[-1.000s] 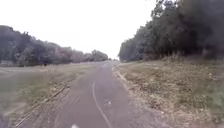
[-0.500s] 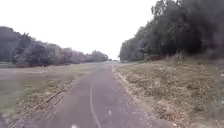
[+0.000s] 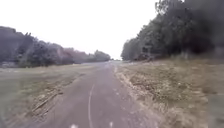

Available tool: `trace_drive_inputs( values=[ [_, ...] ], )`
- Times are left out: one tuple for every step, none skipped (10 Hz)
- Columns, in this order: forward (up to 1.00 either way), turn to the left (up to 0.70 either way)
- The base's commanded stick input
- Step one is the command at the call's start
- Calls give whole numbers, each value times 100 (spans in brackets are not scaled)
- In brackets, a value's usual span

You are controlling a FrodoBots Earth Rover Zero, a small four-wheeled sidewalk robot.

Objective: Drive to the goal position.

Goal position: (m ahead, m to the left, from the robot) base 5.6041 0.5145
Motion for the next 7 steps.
trace_drive_inputs(
  values=[
    [60, 16],
    [60, 16],
    [60, 16],
    [60, 16],
    [60, 16],
    [60, 9],
    [60, 1]
  ],
)
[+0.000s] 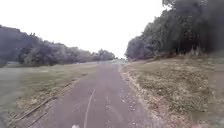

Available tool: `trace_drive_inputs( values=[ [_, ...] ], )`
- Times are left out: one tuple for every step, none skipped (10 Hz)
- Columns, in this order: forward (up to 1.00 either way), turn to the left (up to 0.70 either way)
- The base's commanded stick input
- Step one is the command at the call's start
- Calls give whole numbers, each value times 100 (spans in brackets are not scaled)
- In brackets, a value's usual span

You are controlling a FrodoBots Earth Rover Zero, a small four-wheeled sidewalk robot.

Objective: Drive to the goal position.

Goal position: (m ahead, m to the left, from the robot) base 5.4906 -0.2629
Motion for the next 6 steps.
trace_drive_inputs(
  values=[
    [60, 1],
    [60, 1],
    [60, 1],
    [60, 1],
    [60, 1],
    [60, 1]
  ],
)
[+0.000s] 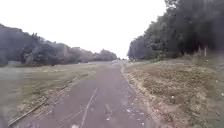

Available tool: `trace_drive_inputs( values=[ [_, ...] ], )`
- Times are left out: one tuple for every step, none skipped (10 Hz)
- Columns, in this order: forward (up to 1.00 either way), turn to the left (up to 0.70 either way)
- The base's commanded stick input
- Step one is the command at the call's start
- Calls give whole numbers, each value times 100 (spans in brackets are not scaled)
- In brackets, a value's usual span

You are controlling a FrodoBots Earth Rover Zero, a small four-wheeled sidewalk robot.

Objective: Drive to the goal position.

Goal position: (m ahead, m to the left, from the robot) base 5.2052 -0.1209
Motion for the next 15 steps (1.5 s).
trace_drive_inputs(
  values=[
    [60, 1],
    [60, 1],
    [60, 1],
    [60, 1],
    [60, 1],
    [60, 1],
    [60, 1],
    [60, 1],
    [60, 1],
    [60, 1],
    [60, 1],
    [60, 1],
    [60, 1],
    [60, 1],
    [60, 1]
  ],
)
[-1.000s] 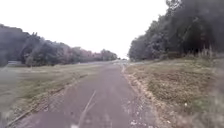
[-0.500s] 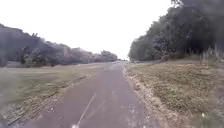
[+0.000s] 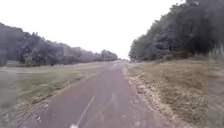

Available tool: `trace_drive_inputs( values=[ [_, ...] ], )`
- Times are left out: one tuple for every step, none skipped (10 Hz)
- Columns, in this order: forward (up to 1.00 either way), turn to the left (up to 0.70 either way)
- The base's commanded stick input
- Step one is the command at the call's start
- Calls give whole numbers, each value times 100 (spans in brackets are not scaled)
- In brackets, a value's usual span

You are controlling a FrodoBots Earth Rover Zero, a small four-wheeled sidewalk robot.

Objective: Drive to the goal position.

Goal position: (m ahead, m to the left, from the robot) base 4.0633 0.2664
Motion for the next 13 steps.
trace_drive_inputs(
  values=[
    [60, 1],
    [60, 1],
    [60, 1],
    [60, 1],
    [60, 1],
    [60, 1],
    [60, 1],
    [60, 1],
    [60, 1],
    [60, 1],
    [60, 1],
    [60, 1],
    [60, 1]
  ],
)
